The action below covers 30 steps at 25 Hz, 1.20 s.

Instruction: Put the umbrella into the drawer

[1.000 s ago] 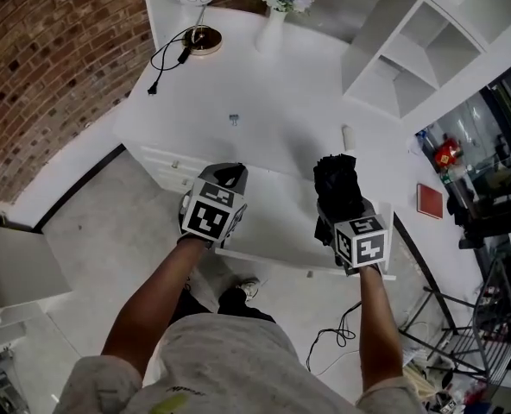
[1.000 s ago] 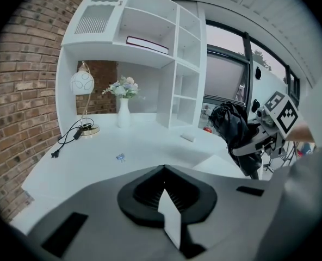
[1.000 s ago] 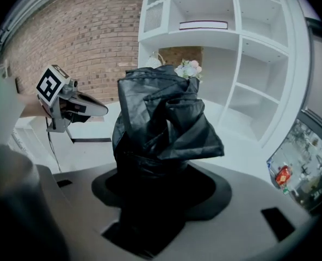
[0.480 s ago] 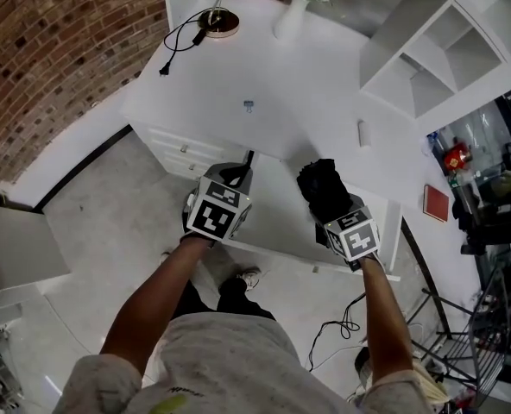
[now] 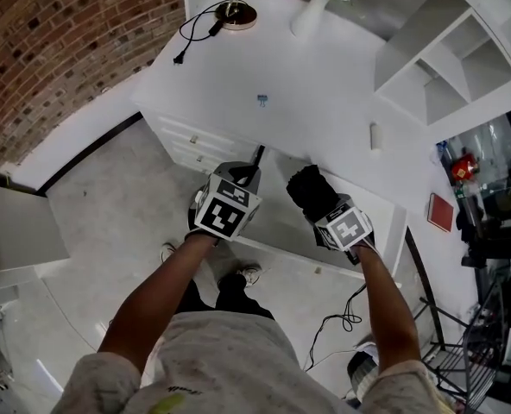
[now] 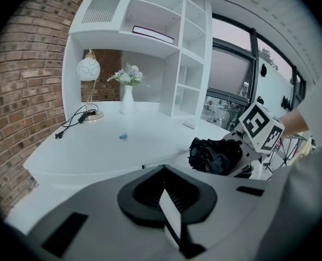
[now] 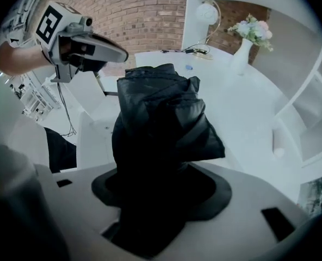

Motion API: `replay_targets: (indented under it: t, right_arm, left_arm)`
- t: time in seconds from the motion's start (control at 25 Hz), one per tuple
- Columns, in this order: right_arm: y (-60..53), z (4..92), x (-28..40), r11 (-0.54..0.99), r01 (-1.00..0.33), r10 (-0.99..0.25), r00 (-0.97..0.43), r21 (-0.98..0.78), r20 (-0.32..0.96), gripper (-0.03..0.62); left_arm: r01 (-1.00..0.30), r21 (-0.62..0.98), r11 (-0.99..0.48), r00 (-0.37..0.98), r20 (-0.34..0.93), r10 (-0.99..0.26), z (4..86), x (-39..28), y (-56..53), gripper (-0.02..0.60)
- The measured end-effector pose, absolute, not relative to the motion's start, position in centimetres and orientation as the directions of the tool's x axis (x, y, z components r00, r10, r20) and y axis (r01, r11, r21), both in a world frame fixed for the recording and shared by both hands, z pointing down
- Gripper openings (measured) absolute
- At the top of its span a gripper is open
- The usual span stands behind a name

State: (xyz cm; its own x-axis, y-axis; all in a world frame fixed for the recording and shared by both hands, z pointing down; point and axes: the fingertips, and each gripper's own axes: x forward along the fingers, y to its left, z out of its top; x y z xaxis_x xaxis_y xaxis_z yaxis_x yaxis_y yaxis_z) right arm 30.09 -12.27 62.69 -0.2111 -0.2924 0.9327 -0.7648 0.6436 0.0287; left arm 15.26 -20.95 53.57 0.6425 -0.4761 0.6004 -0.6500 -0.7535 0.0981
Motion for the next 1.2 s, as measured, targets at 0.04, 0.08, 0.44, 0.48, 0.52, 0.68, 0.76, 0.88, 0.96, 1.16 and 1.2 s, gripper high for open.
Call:
replay_targets:
  t: [0.04, 0.08, 0.44, 0.48, 0.52, 0.68, 0.76, 0.88, 0.96, 1.16, 1.2]
  right_arm:
    - [-12.3, 63.1, 30.1, 0.650, -0.760, -0.277, -0.205, 0.026, 0.939, 0.255]
    - [-12.4, 63.6, 30.0, 0.653, -0.757, -0.262, -0.200, 0.021, 0.944, 0.255]
    - [-12.1, 68.2, 29.1, 0.672, -0.739, -0.125, -0.169, -0.042, 0.978, 0.255]
    - [-12.1, 68.5, 28.9, 0.674, -0.738, -0.114, -0.167, -0.047, 0.979, 0.255]
    - [-12.1, 68.9, 28.8, 0.673, -0.737, -0.105, -0.164, -0.051, 0.981, 0.255]
    - [-12.2, 70.0, 28.2, 0.669, -0.740, -0.074, -0.159, -0.069, 0.985, 0.255]
    - [-12.1, 70.6, 28.0, 0.662, -0.745, -0.059, -0.160, -0.081, 0.985, 0.255]
    - [-12.0, 71.5, 28.0, 0.656, -0.750, -0.035, -0.152, -0.092, 0.988, 0.255]
    - [-12.0, 71.9, 28.0, 0.660, -0.746, -0.025, -0.142, -0.090, 0.989, 0.255]
    - [-12.2, 73.0, 28.0, 0.652, -0.752, -0.003, -0.130, -0.096, 0.992, 0.255]
    - [-12.2, 73.3, 28.0, 0.647, -0.756, 0.003, -0.130, -0.101, 0.992, 0.255]
  left_arm:
    - [-0.652, 0.097, -0.752, 0.641, 0.599, -0.479, 53.5, 15.2, -21.0, -0.006]
    - [-0.654, 0.097, -0.750, 0.640, 0.600, -0.480, 53.4, 15.1, -21.0, -0.006]
    - [-0.658, 0.086, -0.748, 0.628, 0.611, -0.481, 53.3, 14.1, -21.0, -0.006]
    - [-0.657, 0.084, -0.749, 0.628, 0.611, -0.482, 53.3, 14.0, -21.0, -0.006]
    - [-0.657, 0.083, -0.749, 0.628, 0.611, -0.482, 53.3, 14.0, -21.0, -0.006]
    - [-0.667, 0.090, -0.739, 0.620, 0.617, -0.485, 53.7, 13.6, -21.0, -0.006]
    - [-0.671, 0.092, -0.736, 0.614, 0.624, -0.482, 53.9, 13.4, -21.0, -0.006]
    - [-0.665, 0.094, -0.741, 0.615, 0.631, -0.472, 54.2, 13.4, -20.8, -0.006]
    - [-0.663, 0.097, -0.742, 0.617, 0.633, -0.468, 54.4, 13.2, -20.9, -0.006]
    - [-0.664, 0.084, -0.743, 0.597, 0.658, -0.459, 55.3, 12.4, -20.7, -0.006]
    - [-0.664, 0.077, -0.744, 0.590, 0.664, -0.458, 55.5, 12.2, -20.7, -0.006]
